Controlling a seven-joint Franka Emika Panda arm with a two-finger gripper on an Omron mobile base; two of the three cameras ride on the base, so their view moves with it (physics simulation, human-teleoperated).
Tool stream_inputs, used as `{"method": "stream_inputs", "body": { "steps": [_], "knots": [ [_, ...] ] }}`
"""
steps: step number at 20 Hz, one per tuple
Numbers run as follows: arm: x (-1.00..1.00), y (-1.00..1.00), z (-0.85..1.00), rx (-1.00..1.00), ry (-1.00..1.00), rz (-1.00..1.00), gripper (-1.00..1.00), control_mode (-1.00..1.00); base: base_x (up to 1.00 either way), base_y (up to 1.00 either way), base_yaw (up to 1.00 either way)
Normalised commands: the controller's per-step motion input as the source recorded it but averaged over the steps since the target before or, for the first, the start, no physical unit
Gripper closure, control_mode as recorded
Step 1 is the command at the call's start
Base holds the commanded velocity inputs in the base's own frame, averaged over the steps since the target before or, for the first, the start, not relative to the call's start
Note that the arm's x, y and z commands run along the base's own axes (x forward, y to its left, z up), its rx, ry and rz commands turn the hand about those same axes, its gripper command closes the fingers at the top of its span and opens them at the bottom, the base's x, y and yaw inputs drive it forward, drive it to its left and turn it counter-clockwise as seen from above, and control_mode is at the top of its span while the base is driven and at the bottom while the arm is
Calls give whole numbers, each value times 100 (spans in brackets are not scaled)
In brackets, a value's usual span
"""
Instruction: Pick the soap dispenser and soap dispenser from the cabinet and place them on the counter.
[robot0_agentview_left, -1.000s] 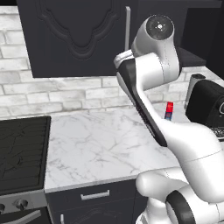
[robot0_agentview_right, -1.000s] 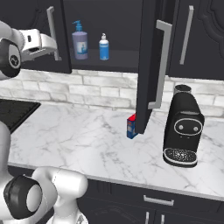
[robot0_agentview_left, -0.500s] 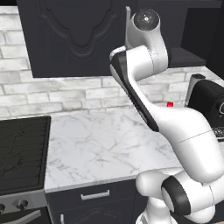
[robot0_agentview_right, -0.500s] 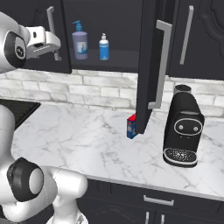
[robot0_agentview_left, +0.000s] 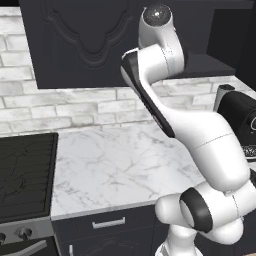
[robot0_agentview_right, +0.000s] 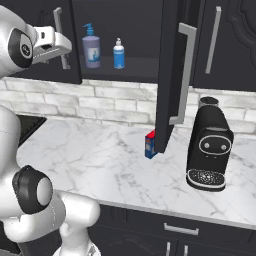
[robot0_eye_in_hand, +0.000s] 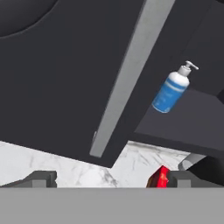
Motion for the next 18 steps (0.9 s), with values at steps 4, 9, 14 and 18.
{"method": "stream_inputs", "body": {
  "steps": [4, 9, 14, 18],
  "knots": [
    [25, -4, -9, 0, -4, -4, -100, -100, 0, 0, 0],
    [34, -2, -8, 3, -3, -4, -100, -100, 0, 0, 0],
    [43, 0, -8, 1, -2, -5, -100, -100, 0, 0, 0],
    [34, 3, -1, 1, -4, -6, -100, -100, 0, 0, 0]
  ]
}}
